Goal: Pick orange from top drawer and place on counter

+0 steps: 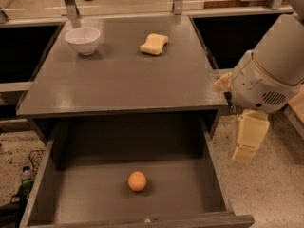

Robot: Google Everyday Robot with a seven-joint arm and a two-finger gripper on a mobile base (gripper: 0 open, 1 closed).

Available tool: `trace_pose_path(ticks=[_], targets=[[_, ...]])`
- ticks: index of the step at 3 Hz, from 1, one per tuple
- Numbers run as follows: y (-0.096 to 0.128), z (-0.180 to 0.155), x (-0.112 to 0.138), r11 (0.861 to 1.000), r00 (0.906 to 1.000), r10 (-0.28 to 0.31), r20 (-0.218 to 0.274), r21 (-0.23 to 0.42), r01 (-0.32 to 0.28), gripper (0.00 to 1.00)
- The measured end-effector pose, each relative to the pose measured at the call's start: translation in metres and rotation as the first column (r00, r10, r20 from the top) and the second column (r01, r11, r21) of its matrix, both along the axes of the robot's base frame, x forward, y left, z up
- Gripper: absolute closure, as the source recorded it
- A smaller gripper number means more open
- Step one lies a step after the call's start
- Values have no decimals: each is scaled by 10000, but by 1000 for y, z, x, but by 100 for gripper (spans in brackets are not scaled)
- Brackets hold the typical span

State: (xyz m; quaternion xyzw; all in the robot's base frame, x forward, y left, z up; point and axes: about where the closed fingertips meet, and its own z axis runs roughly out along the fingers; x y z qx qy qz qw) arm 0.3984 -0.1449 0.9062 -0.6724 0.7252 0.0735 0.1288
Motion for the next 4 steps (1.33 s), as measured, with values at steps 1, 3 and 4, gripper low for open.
trace_pose_path(ticks=[1,3,4], targets=[[17,-5,-5,9991,9994,343,77,253,-345,0],[60,-15,-16,9898,9918,1278,20,627,-1276,0],[78,-25,-19,9833,9862,1651,-151,799,-1634,0]])
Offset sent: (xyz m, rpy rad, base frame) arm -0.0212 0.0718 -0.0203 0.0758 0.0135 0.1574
